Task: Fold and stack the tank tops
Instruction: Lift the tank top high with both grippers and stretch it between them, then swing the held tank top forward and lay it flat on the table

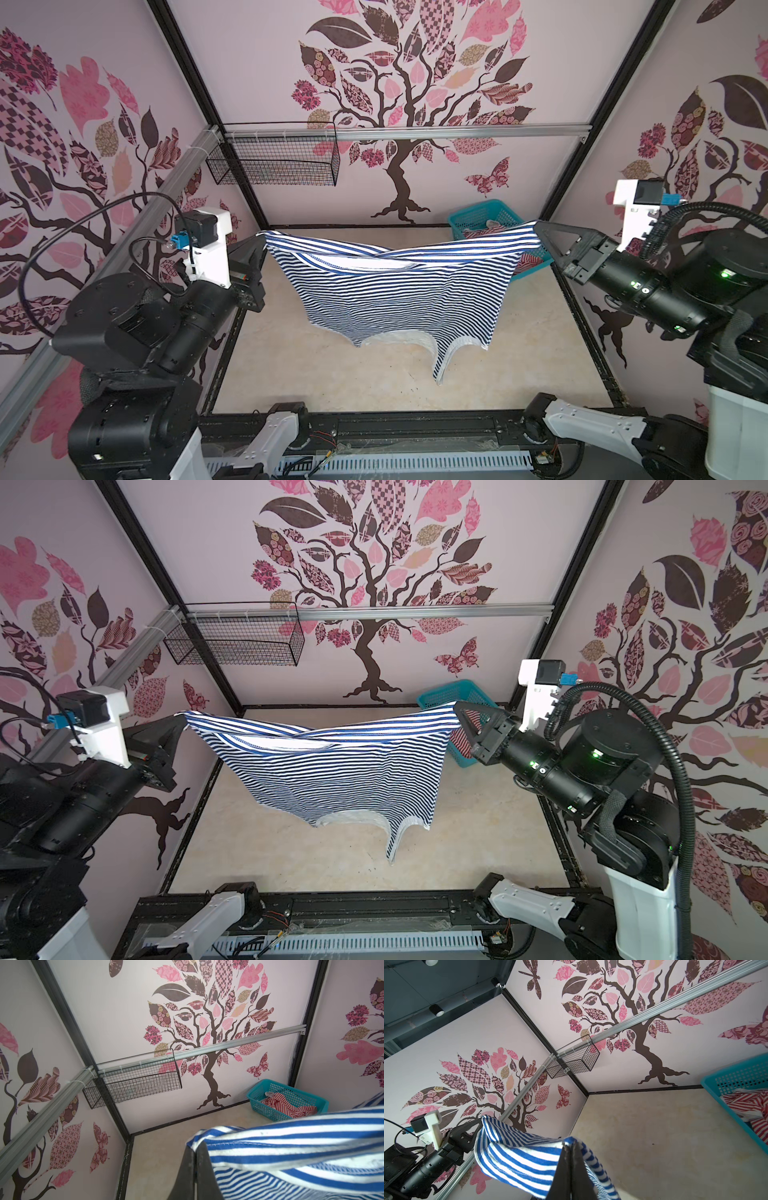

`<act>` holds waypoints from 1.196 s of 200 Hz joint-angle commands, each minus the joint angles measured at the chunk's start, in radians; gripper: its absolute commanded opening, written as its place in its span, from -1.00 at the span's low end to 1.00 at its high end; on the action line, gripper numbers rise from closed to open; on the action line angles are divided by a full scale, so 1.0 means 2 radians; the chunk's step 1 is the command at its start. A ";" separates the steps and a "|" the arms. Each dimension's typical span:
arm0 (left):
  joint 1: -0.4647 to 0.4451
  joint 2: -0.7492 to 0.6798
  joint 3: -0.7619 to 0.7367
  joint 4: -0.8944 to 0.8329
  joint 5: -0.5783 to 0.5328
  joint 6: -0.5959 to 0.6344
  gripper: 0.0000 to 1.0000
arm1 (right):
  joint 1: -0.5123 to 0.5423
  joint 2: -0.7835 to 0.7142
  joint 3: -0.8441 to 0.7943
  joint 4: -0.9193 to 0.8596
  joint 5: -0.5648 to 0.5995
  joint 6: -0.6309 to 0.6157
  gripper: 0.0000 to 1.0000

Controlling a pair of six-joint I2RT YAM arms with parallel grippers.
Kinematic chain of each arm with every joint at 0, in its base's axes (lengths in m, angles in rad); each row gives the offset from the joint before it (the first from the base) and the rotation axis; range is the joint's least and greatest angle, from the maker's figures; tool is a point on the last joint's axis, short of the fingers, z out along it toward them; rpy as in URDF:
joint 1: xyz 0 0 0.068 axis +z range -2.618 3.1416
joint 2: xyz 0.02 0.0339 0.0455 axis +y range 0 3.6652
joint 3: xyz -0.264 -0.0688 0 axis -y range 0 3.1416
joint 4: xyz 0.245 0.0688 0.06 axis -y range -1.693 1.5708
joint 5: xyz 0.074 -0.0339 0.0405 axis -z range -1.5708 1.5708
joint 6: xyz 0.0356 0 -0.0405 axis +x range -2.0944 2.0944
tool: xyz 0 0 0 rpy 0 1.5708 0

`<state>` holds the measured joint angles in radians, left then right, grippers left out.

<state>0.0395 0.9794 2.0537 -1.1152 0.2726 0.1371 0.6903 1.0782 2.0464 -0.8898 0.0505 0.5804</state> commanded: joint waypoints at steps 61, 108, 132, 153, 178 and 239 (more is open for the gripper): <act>0.002 0.141 -0.133 0.158 -0.001 -0.003 -1.00 | -0.089 0.165 0.016 0.024 -0.040 -0.041 -1.00; 0.002 0.382 0.042 0.197 -0.019 0.003 -1.00 | -0.200 0.375 0.196 0.053 -0.168 -0.030 -1.00; 0.004 0.494 0.246 0.145 -0.032 -0.004 -1.00 | -0.229 0.491 0.385 0.052 -0.243 -0.006 -1.00; 0.005 0.507 0.303 0.152 -0.032 -0.016 -1.00 | -0.268 0.483 0.364 0.106 -0.296 0.035 -1.00; 0.005 0.433 0.177 0.206 -0.018 -0.023 -1.00 | -0.272 0.391 0.191 0.189 -0.308 0.025 -1.00; 0.006 0.272 -0.269 0.291 -0.001 0.027 -1.00 | -0.272 0.219 -0.256 0.317 -0.310 0.050 -1.00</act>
<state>0.0456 1.5146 1.7615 -0.5690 0.2588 0.1364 0.1448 1.6100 1.7885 -0.3939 -0.5465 0.6411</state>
